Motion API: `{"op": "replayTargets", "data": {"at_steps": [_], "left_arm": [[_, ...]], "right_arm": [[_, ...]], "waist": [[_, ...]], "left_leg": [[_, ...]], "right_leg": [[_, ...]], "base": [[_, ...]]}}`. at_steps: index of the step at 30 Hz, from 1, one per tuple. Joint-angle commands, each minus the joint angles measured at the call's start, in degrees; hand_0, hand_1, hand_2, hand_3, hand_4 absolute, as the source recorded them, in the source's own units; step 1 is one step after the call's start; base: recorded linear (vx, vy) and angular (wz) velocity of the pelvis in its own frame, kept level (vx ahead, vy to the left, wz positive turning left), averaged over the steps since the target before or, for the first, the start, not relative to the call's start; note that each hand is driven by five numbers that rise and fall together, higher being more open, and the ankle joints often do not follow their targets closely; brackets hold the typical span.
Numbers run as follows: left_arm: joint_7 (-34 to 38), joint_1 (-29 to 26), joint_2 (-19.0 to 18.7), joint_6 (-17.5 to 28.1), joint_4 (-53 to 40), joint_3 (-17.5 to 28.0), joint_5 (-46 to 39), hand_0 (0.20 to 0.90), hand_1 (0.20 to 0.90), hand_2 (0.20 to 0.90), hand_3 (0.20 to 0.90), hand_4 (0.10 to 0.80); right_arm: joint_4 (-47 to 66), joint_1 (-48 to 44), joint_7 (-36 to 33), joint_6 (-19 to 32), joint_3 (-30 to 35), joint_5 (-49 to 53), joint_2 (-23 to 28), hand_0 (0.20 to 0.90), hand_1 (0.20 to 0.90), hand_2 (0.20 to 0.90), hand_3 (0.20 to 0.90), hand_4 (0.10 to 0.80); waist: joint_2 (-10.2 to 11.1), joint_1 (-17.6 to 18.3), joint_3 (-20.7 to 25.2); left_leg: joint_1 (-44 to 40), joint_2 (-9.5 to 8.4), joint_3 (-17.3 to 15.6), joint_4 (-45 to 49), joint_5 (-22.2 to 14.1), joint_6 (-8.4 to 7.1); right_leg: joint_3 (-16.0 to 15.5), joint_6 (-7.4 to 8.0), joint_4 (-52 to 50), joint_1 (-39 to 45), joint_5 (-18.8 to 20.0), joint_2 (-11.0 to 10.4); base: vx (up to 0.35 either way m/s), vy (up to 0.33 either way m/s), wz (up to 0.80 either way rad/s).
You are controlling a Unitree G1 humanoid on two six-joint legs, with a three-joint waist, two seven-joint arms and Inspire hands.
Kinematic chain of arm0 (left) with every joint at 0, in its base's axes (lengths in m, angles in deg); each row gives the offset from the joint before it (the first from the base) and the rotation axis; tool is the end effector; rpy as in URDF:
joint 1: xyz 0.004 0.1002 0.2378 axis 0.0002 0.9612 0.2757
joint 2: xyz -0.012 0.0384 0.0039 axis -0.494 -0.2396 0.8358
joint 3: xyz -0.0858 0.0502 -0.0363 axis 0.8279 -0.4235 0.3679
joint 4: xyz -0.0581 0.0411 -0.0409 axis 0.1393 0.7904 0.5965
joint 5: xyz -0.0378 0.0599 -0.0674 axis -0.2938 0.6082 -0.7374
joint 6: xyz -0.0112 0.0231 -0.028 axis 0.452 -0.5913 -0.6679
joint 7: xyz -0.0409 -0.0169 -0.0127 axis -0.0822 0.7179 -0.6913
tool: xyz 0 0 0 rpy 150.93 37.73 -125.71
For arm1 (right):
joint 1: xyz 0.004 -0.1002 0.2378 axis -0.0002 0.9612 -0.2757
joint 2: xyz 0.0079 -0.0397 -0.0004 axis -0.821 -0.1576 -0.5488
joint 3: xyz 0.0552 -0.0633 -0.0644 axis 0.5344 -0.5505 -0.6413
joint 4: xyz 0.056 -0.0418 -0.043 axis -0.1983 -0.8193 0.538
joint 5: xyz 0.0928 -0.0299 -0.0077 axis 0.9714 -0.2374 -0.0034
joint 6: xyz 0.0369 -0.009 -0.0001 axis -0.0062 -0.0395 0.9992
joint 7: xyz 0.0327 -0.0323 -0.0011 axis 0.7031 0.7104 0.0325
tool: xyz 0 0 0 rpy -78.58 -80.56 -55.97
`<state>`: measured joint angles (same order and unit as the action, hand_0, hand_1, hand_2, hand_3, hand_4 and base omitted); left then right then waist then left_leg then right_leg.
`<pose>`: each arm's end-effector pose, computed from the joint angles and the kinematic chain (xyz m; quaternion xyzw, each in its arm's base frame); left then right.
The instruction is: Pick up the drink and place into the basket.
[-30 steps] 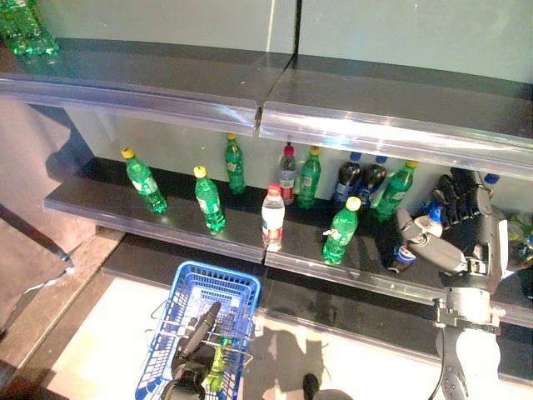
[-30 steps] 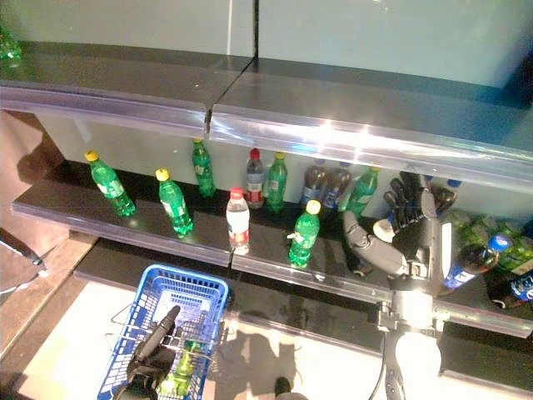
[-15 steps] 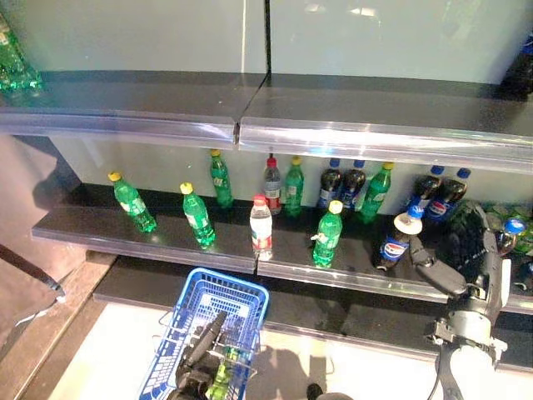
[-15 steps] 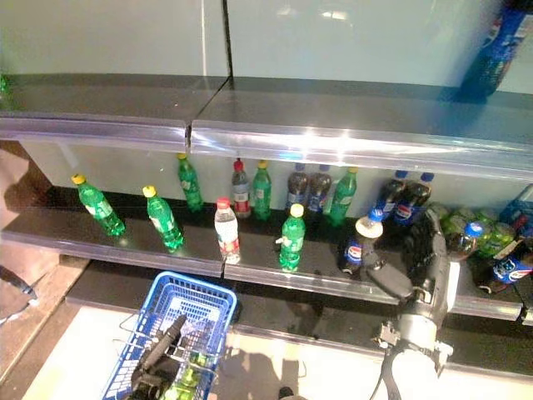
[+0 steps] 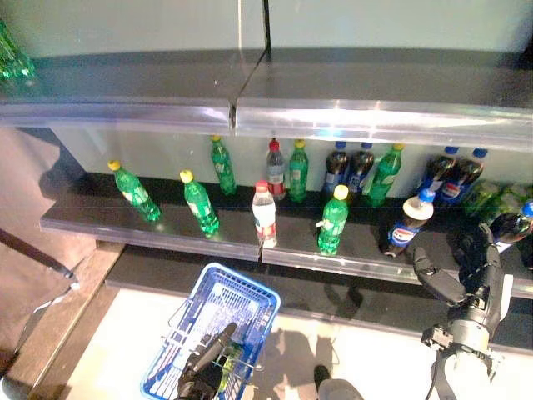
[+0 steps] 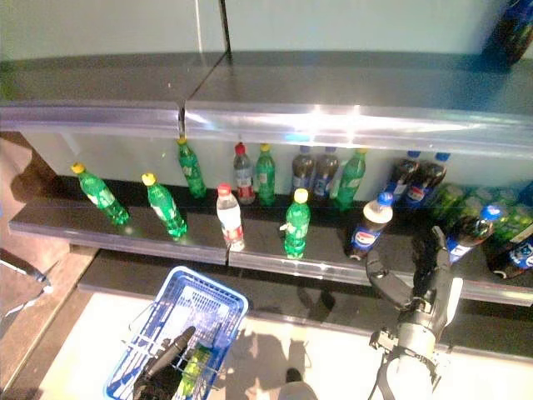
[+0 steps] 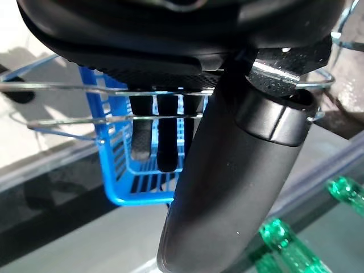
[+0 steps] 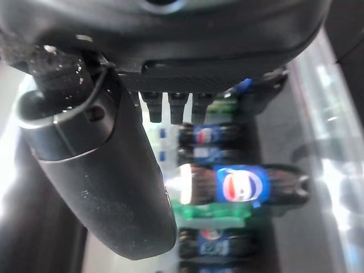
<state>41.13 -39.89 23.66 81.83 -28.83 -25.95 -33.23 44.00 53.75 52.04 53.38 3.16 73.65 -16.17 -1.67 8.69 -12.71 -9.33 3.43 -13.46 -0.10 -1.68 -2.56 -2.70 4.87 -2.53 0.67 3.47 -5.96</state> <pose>0.0760 0.1739 -0.0699 -0.4410 0.3114 0.2267 0.8107 0.1272 -0.2365 0.0342 -0.0128 -0.0776 -0.3079 0.9482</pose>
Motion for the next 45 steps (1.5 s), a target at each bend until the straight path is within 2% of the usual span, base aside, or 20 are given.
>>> {"op": "replayTargets", "data": {"at_steps": [1, 6, 11, 19, 22, 35, 45], "left_arm": [[-2.51, -5.43, -5.05, 7.79, -14.69, 1.12, 0.82, 0.3, 0.3, 0.3, 0.2, 0.1], [-1.25, -7.64, -6.22, 8.09, -15.04, -0.65, 1.14, 0.3, 0.3, 0.3, 0.2, 0.1], [-0.66, -12.51, -8.58, 8.52, -15.33, -1.53, -0.06, 0.3, 0.3, 0.3, 0.2, 0.1], [-0.01, -12.96, -10.48, 6.22, -16.92, -0.63, 0.81, 0.3, 0.3, 0.3, 0.2, 0.1], [-0.8, -13.2, -11.19, 5.39, -16.65, -0.02, 1.12, 0.3, 0.3, 0.3, 0.2, 0.1], [-1.71, -16.04, -13.77, 2.79, -16.21, 0.31, 1.65, 0.3, 0.3, 0.3, 0.2, 0.1], [-2.45, -17.92, -15.37, 0.56, -15.78, 0.72, 1.8, 0.3, 0.3, 0.3, 0.2, 0.1]], "right_arm": [[1.93, -7.24, -3.21, 6.88, -0.28, -3.77, 4.24, 0.9, 0.9, 0.9, 0.9, 0.8], [-0.08, -10.01, -7.1, 7.92, -2.37, -4.87, 4.04, 0.9, 0.9, 0.9, 0.9, 0.8], [-2.12, -16.18, -13.36, 9.13, -3.64, -6.5, 4.41, 0.9, 0.9, 0.9, 0.9, 0.8], [-3.63, -18.34, -15.85, 9.36, -3.37, -6.47, 4.26, 0.9, 0.9, 0.9, 0.9, 0.8], [-4.34, -18.49, -20.13, 9.14, -2.61, -6.33, 3.83, 0.9, 0.9, 0.9, 0.9, 0.8], [-10.24, -24.89, -23.34, 8.75, -0.26, -3.18, 5.02, 0.9, 0.9, 0.9, 0.9, 0.8], [-16.55, -29.89, -20.99, 8.91, 2.32, 3.09, 7.91, 0.9, 0.9, 0.9, 0.9, 0.8]], "waist": [[0.39, -1.38, 0.43], [0.44, -2.46, -1.13], [-0.17, -3.66, -4.46], [-0.18, -5.74, -5.31], [-0.02, -6.43, -5.3], [-1.12, -9.07, -7.29], [-1.68, -10.91, -7.95]], "left_leg": [[5.97, -2.49, 1.67, 12.66, -6.55, 2.83], [9.36, -2.57, 2.49, 13.97, -6.16, 2.67], [13.63, -2.66, 3.29, 13.97, -5.31, 2.5], [14.78, -3.14, 4.8, 13.41, -4.6, 2.42], [15.36, -3.21, 5.07, 13.3, -4.32, 2.33], [18.55, -3.74, 6.19, 14.33, -3.93, 1.91], [19.88, -3.78, 7.68, 14.78, -3.59, 1.28]], "right_leg": [[-0.75, 0.88, -7.37, -0.24, -7.32, 1.97], [-0.8, 1.18, -7.95, -2.35, -7.34, 2.24], [-0.67, 1.46, -7.92, -5.36, -7.44, 3.09], [-0.94, 1.51, -7.42, -5.44, -7.41, 4.34], [-1.08, 1.57, -7.3, -5.51, -7.41, 4.95], [-2.24, 1.42, -7.7, -6.65, -7.52, 6.27], [-3.54, 1.24, -8.82, -7.41, -8.09, 6.81]], "base": [[0.016, -0.076, 0.01], [-0.058, -0.1, 0.03], [-0.178, -0.101, 0.09], [-0.006, -0.104, 0.08], [0.006, -0.119, -0.01], [-0.03, -0.077, 0.07], [0.001, -0.066, 0.06]]}}
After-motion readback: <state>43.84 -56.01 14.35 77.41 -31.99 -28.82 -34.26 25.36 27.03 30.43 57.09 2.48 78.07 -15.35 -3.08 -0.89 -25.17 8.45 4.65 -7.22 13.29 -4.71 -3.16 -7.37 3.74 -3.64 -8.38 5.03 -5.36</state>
